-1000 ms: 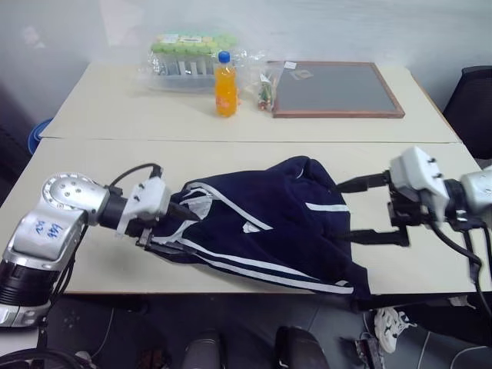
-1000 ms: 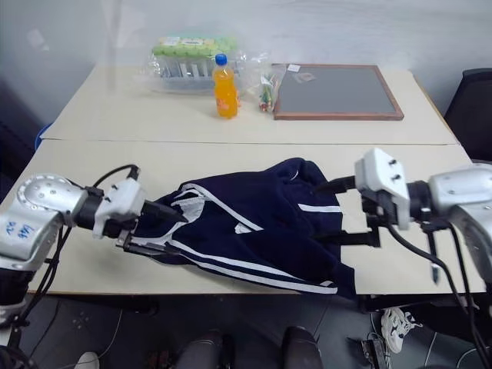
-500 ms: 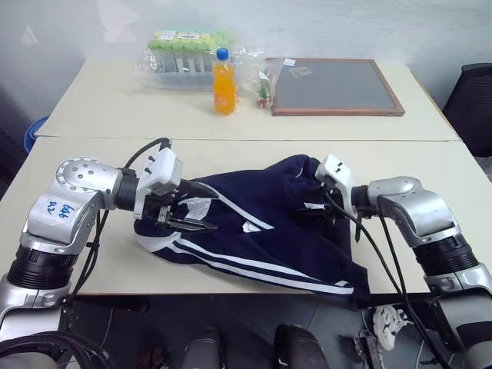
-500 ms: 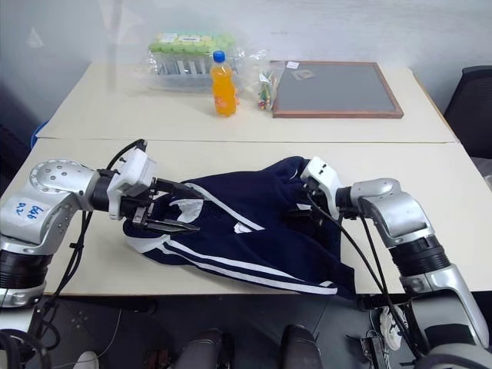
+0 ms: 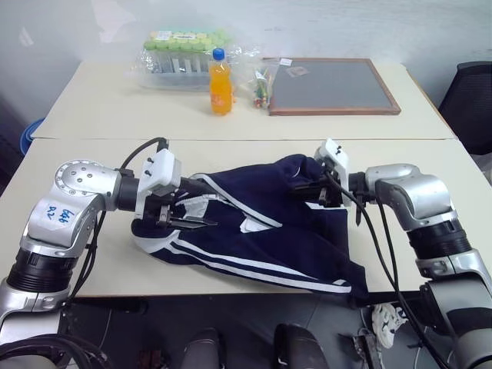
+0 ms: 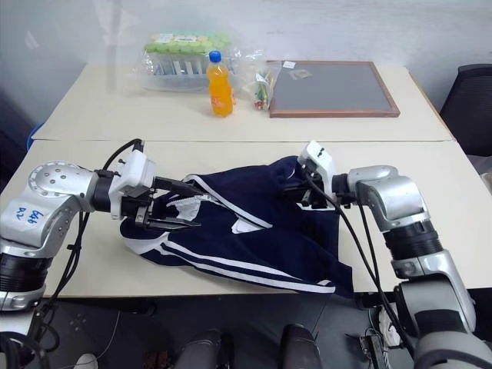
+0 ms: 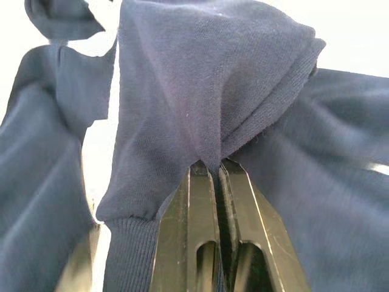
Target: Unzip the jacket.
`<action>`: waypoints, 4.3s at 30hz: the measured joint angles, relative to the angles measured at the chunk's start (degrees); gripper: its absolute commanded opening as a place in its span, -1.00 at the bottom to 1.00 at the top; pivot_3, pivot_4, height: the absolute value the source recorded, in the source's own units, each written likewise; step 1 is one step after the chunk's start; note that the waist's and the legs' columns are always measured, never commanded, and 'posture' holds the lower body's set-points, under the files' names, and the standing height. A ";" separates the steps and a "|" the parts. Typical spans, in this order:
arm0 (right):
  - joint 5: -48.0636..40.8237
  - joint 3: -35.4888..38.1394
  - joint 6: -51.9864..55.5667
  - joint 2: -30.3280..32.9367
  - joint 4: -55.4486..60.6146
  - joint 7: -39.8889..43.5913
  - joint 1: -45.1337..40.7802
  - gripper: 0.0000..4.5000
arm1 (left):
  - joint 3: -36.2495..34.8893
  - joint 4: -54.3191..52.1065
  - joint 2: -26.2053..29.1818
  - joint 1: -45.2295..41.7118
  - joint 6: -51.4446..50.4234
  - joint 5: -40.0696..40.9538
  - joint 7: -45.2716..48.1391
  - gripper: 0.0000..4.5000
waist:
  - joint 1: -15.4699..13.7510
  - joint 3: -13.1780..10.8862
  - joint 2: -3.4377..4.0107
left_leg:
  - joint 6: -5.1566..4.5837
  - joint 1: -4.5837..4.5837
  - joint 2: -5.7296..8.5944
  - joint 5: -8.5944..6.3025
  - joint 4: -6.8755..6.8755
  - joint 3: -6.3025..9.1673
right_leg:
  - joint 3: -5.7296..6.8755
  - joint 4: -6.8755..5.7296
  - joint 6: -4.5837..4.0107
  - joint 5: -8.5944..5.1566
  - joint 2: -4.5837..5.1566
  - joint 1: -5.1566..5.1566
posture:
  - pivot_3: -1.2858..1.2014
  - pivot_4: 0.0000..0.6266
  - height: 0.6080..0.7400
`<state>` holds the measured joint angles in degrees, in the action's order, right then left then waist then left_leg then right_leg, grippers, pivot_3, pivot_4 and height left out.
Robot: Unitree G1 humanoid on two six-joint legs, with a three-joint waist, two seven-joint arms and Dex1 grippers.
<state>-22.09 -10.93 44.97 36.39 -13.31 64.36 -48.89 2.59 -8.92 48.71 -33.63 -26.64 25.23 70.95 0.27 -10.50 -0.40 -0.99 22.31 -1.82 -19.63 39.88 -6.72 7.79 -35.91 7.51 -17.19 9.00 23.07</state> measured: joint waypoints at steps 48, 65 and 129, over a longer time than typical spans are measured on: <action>10.89 7.60 -15.90 8.43 12.66 5.41 11.56 0.51 | 0.73 0.75 0.51 3.95 5.57 -3.26 0.51 0.55 | 1.31 -0.04 0.07 | 0.08 0.08 -0.03 0.04 -0.20 -0.09 | -0.34 -0.08 0.00 0.00 -0.07 0.35 | 0.03 -0.52 1.00; 0.05 6.55 -4.93 16.16 36.23 2.76 37.54 0.12 | 2.33 0.95 0.36 3.63 6.82 -3.77 2.80 0.55 | -0.97 -0.03 0.04 | 0.03 0.10 -0.02 0.00 0.01 -0.16 | -0.34 -0.06 0.00 0.00 -0.09 0.29 | 0.03 -0.52 1.00; 27.11 -11.51 -19.29 -1.73 44.76 -33.07 38.70 0.74 | 4.90 18.60 -3.66 -7.81 15.45 -11.03 6.55 0.55 | -0.95 0.08 -0.16 | 0.13 0.16 -0.19 -0.07 0.15 -0.16 | -0.35 -0.07 0.01 0.01 -0.30 0.31 | 0.03 -0.52 1.00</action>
<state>5.03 -22.43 25.68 34.67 31.45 31.28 -10.19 7.49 9.68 45.05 -41.44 -11.19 14.19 77.50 -0.67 -10.41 -0.56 -0.86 22.47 -2.01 -19.70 40.03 -6.88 7.44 -35.98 7.52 -17.18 8.70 23.38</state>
